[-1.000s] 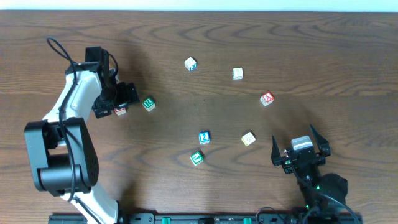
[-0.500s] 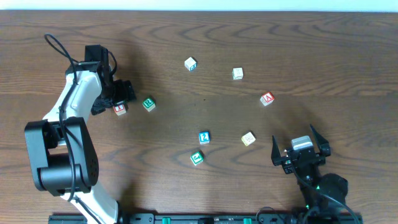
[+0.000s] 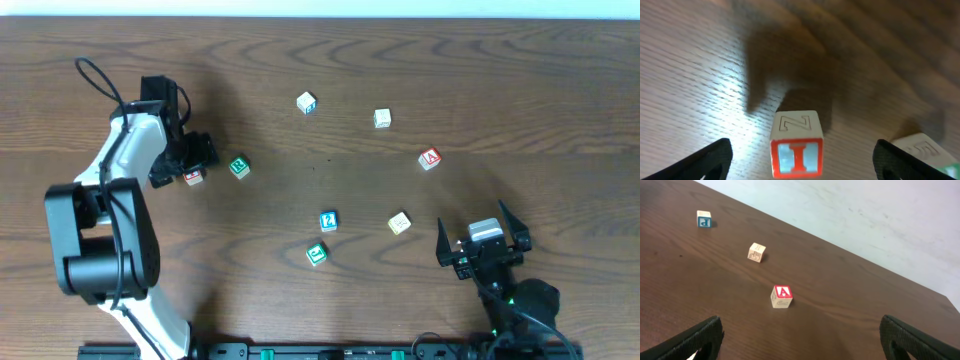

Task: Spell out Ai2
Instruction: 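Close the left gripper on the red 'I' block and lift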

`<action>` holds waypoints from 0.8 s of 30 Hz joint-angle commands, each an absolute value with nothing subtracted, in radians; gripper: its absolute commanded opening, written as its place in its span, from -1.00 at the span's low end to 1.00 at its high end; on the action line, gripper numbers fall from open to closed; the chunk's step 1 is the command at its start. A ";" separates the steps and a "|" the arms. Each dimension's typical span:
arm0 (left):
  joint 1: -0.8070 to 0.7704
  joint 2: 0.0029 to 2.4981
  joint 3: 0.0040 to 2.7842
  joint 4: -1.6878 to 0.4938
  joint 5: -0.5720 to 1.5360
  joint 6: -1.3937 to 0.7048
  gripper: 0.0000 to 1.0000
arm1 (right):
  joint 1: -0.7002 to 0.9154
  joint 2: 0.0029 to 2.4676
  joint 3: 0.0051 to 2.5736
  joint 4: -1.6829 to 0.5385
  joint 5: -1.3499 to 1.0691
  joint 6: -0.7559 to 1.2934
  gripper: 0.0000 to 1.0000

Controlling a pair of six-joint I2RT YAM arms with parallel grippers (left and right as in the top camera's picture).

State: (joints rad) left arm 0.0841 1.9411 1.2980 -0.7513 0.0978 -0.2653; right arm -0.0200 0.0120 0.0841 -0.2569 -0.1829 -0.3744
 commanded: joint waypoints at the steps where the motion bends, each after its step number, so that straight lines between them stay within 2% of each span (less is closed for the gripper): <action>1: 0.085 1.978 1.287 -0.755 0.097 -0.271 0.76 | -0.015 0.005 0.080 -0.257 -0.181 -0.382 0.98; 5: 0.085 1.979 1.287 -0.757 0.097 -0.271 0.71 | -0.015 0.005 0.080 -0.257 -0.181 -0.382 0.99; 9: 0.085 1.980 1.287 -0.758 0.097 -0.271 0.35 | -0.015 0.005 0.080 -0.257 -0.181 -0.382 0.99; 18: 0.085 1.980 1.287 -0.758 0.097 -0.278 -0.10 | -0.015 0.005 0.080 -0.257 -0.181 -0.382 0.99; 24: 0.085 1.980 1.287 -0.758 0.096 -0.304 -0.32 | -0.015 0.005 0.080 -0.257 -0.181 -0.382 0.99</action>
